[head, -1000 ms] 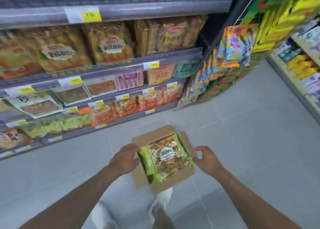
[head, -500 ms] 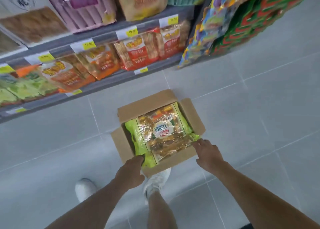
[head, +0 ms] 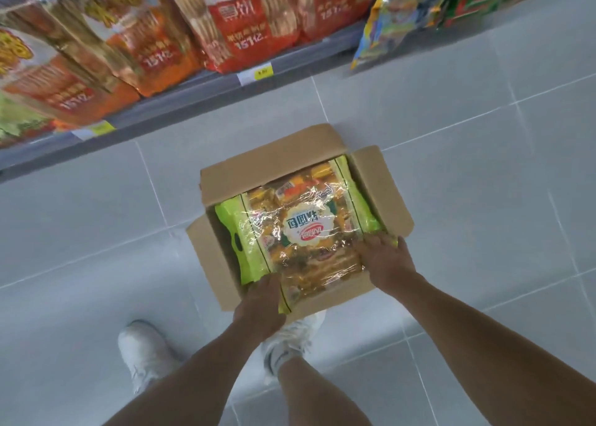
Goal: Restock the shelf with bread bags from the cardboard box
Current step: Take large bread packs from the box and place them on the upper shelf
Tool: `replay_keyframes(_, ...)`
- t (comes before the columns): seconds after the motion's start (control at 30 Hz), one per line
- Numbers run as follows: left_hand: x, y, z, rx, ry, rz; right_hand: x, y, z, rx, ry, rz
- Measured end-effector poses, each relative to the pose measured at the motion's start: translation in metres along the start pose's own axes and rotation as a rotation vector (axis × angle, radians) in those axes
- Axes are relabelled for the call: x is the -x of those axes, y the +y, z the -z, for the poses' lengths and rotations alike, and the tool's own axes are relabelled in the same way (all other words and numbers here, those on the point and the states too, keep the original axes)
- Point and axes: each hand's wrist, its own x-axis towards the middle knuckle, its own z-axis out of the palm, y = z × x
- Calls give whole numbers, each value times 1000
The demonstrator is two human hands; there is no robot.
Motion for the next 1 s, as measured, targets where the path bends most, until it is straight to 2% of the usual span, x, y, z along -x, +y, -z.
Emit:
replay_keyframes(0.17,-10,3,-6,22,-74,-28,-7,3,-9,-35,79,27)
replay_keyframes(0.33,-6,7,-3,105,29,-23,-4,2,1,-77,73,-4)
replay_keyframes(0.5,11,11,10,108,18,-26,10,-1,18,-95,53,-20)
replay_keyframes(1.0,138,12,85,100,22,-78,135,-35,108,-32,20,-117)
